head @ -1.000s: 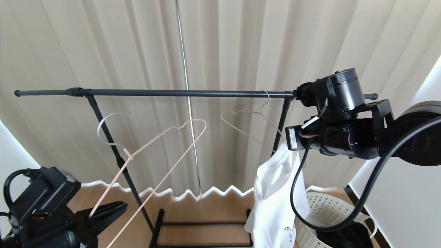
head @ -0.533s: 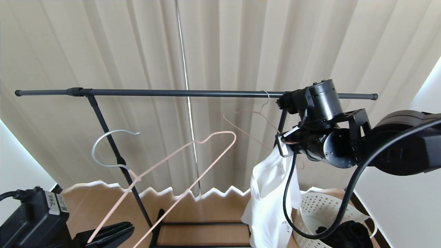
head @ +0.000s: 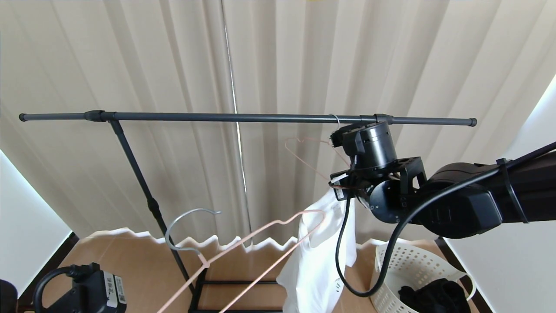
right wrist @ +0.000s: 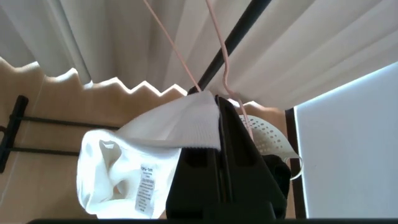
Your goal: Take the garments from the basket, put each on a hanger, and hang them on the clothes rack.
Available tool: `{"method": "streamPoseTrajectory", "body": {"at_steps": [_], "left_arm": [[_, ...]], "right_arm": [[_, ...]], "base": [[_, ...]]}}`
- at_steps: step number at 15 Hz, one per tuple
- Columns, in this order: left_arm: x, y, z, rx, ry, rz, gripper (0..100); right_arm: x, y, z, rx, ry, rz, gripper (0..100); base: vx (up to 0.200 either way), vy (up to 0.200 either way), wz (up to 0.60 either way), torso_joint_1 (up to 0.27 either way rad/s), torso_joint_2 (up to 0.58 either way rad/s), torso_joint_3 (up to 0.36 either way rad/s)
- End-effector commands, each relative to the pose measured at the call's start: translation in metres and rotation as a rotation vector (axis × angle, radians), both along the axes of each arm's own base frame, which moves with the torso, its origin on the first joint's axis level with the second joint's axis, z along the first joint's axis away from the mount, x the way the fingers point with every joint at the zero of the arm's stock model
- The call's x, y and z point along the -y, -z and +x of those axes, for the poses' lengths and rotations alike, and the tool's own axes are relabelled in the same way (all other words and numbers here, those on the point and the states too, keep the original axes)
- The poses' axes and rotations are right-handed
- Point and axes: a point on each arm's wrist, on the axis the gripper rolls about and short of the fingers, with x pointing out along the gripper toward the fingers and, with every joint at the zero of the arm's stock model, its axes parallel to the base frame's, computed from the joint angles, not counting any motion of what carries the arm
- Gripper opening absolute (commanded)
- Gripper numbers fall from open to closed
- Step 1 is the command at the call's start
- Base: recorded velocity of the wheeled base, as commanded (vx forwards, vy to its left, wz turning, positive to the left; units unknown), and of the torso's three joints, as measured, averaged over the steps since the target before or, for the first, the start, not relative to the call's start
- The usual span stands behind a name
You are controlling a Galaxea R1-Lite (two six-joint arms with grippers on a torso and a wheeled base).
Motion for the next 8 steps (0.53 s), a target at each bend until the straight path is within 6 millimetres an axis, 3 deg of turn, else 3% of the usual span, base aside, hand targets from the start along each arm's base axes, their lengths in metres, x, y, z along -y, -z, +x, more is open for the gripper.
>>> {"method": "streamPoseTrajectory", "body": {"at_steps": [1, 4, 8], "left_arm": [[0.009, 0.002, 0.003, -0.025, 0.042, 0.02, 0], [0.012, 0.006, 0.006, -0.102, 0.008, -0.002, 0], [0.032, 0.003, 0.025, -0.095, 0.011, -0.054, 0]], "right_arm": [[-0.005, 0.001, -0.006, 0.024, -0.001, 0.002, 0], [-0.009, -0.001, -0.008, 0.042, 0.001, 0.007, 0], [-0.009, -0.007, -0.014, 0.059, 0.0, 0.017, 0]], "base": [[0.0, 0.0, 0.0, 0.0, 0.0, 0.0], [0.0, 0.0, 0.0, 0.0, 0.0, 0.0], [0.0, 0.0, 0.0, 0.0, 0.0, 0.0]]}}
